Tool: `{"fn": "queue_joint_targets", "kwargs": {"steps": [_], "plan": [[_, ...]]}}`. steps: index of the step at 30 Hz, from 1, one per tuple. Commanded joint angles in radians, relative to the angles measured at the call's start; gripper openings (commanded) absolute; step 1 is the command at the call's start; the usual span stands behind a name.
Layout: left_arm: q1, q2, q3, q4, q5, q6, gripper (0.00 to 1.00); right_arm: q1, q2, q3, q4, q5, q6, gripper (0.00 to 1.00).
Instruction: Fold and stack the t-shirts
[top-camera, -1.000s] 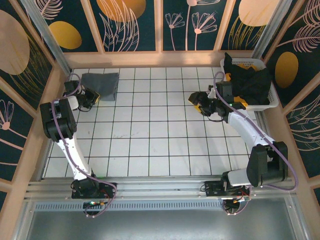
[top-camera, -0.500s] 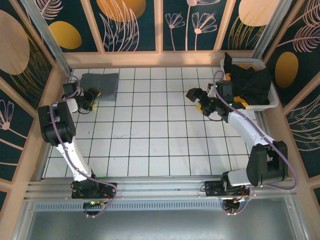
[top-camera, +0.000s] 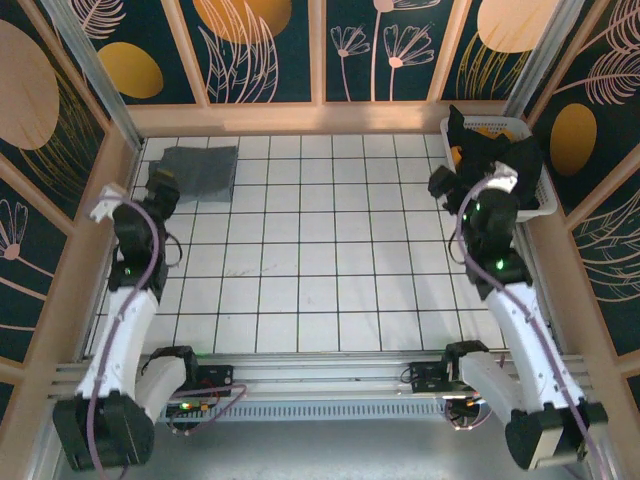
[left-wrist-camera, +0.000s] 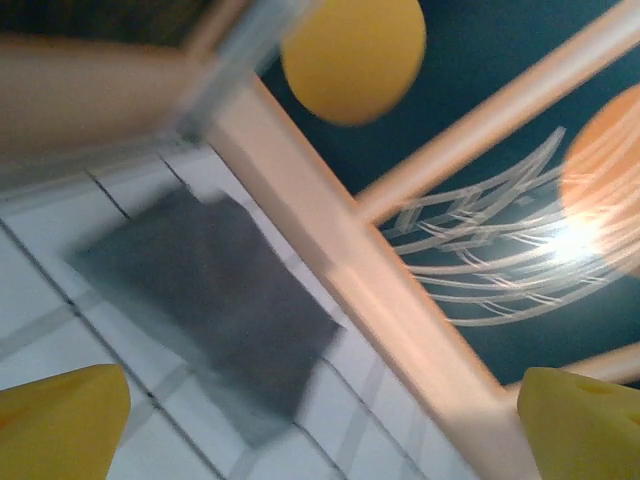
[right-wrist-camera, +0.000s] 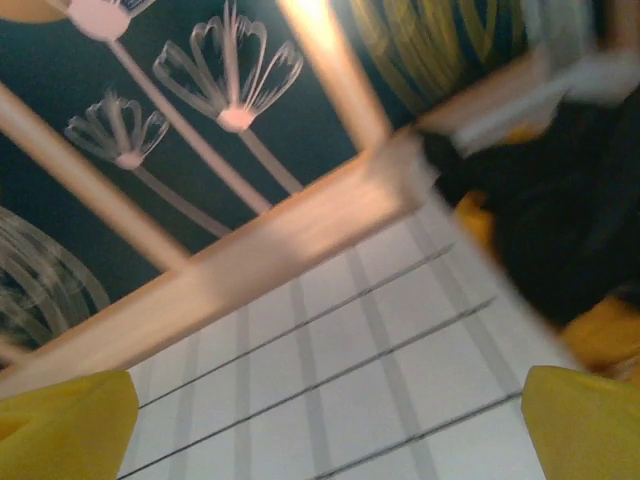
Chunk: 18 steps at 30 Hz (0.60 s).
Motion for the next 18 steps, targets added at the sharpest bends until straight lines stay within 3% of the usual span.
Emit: {"fn": "queue_joint_targets", "kwargs": {"steps": [1,4,7,18], "plan": [[-0.001,-0.082,-0.177,0.083,-0.192,0.317,0.99,-0.003,-0.055,-0.277,0.308,0.168,-0.328,0.99],[-0.001,-0.149,-0.316,0.183,-0.14,0.445,0.99,-0.023,-0.059,-0.434,0.466,0.145,-0.348,0.99],[-0.001,-0.128,-0.413,0.312,-0.099,0.455,0.99,-0.054,0.02,-0.517,0.56,0.16,-0.28,0.99],[-0.001,0.384,-0.377,0.789,0.016,0.573,0.99,-0.128,0.486,-0.469,0.948,0.001,-0.358,0.99]]}}
